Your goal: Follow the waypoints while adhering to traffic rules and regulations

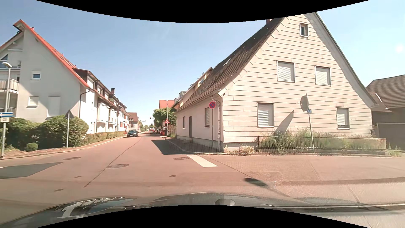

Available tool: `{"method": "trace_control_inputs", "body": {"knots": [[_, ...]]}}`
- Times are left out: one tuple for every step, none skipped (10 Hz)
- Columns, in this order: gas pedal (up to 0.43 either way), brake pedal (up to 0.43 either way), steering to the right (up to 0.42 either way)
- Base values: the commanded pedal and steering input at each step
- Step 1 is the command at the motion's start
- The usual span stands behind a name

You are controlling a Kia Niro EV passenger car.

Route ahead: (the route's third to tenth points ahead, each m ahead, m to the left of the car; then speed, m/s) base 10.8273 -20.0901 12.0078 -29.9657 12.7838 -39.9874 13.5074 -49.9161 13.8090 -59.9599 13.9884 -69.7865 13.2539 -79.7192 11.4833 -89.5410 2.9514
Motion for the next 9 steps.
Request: {"method": "trace_control_inputs", "body": {"knots": [[0.0, 0.012, 0.525], [0.0, 0.012, 0.545], [0.0, 0.012, 0.56], [0.0, 0.012, 0.565], [0.0, 0.012, 0.564], [0.0, 0.0, 0.564], [0.0, 0.0, 0.564], [0.0, 0.0, 0.564], [0.0, 0.0, 0.564]]}}
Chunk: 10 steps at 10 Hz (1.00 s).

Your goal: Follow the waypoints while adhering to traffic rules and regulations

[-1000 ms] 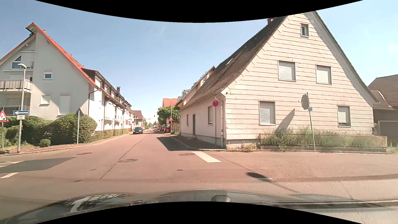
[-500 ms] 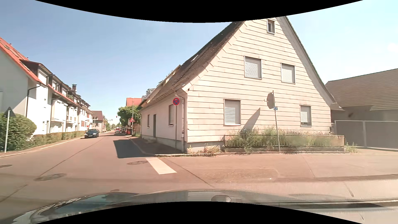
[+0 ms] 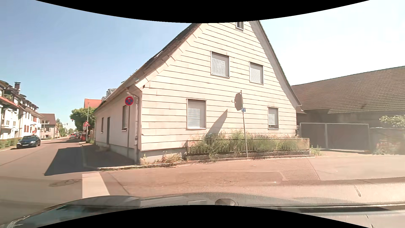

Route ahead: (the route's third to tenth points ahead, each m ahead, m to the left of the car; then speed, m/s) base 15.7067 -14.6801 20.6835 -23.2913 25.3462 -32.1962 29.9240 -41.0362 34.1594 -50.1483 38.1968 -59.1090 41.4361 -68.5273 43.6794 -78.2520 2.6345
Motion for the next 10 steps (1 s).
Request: {"method": "trace_control_inputs", "body": {"knots": [[0.0, 0.0, 0.564], [0.0, 0.0, 0.564], [0.0, 0.0, 0.561], [0.0, 0.0, 0.556], [0.0, 0.0, 0.55], [0.0, 0.0, 0.548], [0.0, 0.0, 0.548], [0.0, 0.0, 0.548], [0.0, 0.0, 0.547], [0.0, 0.0, 0.547]]}}
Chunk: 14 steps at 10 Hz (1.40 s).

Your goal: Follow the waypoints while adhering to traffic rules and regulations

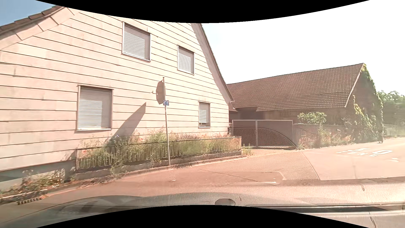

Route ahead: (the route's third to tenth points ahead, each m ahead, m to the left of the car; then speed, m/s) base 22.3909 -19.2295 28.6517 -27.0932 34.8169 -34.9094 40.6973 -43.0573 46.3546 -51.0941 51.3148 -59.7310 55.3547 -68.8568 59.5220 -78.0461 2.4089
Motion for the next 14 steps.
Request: {"method": "trace_control_inputs", "body": {"knots": [[0.008, 0.0, 0.544], [0.028, 0.0, 0.538], [0.028, 0.0, 0.529], [0.028, 0.0, 0.521], [0.028, 0.0, 0.516], [0.028, 0.0, 0.513], [0.028, 0.0, 0.512], [0.028, 0.0, 0.512], [0.028, 0.0, 0.511], [0.028, 0.0, 0.51], [0.028, 0.0, 0.51], [0.028, 0.0, 0.508], [0.02, 0.0, 0.507], [0.02, 0.0, 0.506]]}}
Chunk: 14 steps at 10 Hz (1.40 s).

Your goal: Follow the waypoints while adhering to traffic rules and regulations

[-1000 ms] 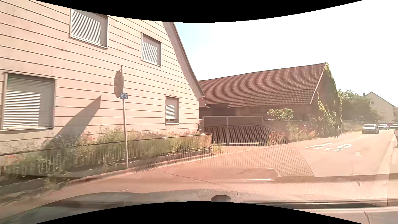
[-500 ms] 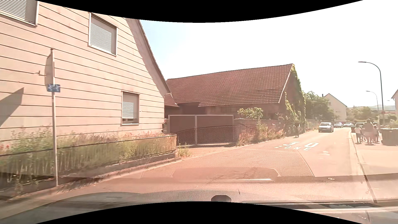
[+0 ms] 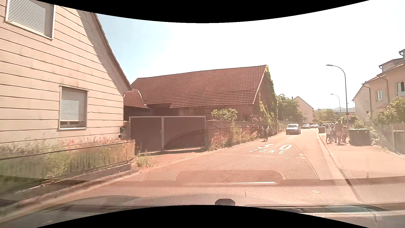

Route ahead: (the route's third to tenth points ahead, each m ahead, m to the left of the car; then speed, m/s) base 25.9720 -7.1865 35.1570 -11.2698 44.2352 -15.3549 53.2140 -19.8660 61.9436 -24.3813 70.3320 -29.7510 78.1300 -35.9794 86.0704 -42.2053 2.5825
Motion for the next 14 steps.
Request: {"method": "trace_control_inputs", "body": {"knots": [[0.02, 0.0, 0.5], [0.02, 0.0, 0.493], [0.02, 0.0, 0.486], [0.02, 0.0, 0.475], [0.028, 0.0, 0.466], [0.028, 0.0, 0.454], [0.028, 0.0, 0.441], [0.028, 0.0, 0.419], [0.028, 0.0, 0.386], [0.028, 0.0, 0.342], [0.039, 0.0, 0.295], [0.079, 0.0, 0.269], [0.079, 0.0, 0.248], [0.079, 0.0, 0.221]]}}
